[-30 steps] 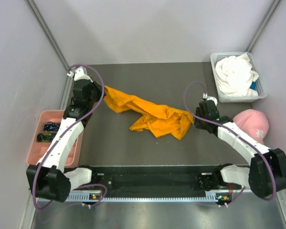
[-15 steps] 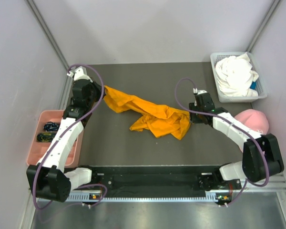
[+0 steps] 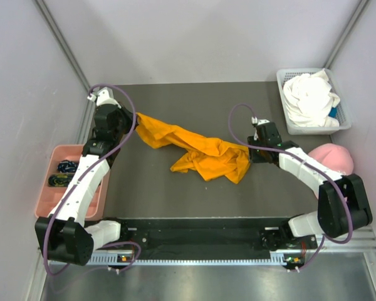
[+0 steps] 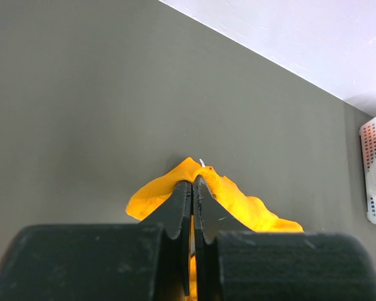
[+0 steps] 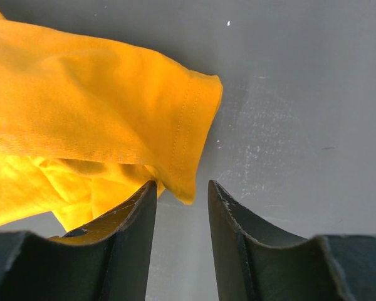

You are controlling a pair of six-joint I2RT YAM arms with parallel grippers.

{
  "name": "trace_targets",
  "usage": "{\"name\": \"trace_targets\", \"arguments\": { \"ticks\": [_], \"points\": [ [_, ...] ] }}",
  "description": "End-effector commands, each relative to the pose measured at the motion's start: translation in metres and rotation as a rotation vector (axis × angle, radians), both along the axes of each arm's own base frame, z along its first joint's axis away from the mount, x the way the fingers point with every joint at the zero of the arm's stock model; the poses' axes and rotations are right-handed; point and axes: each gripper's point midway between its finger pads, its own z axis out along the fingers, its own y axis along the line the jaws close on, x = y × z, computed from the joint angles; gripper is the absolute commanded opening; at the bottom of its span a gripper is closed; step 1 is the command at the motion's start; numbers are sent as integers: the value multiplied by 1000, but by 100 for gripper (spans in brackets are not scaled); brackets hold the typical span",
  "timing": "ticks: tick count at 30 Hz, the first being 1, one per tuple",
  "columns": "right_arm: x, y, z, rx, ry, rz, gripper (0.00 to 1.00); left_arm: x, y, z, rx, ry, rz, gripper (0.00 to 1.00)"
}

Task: Fold and stack the t-shirts
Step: Flatten out the tshirt

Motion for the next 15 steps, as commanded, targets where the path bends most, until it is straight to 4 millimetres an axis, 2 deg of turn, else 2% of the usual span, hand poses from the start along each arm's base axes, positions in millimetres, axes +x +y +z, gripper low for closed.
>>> {"name": "trace_targets", "arguments": {
  "ticks": [1, 8, 15],
  "points": [
    [15, 12, 16, 40, -48, 32, 37, 1, 4, 22, -6, -70, 8, 0],
    [15, 14, 12, 45, -31, 40, 36, 1, 7, 21, -12, -68, 12, 0],
    [17, 16, 8, 50, -23, 47, 30, -1, 8, 19, -15, -63, 15, 0]
  ]
}}
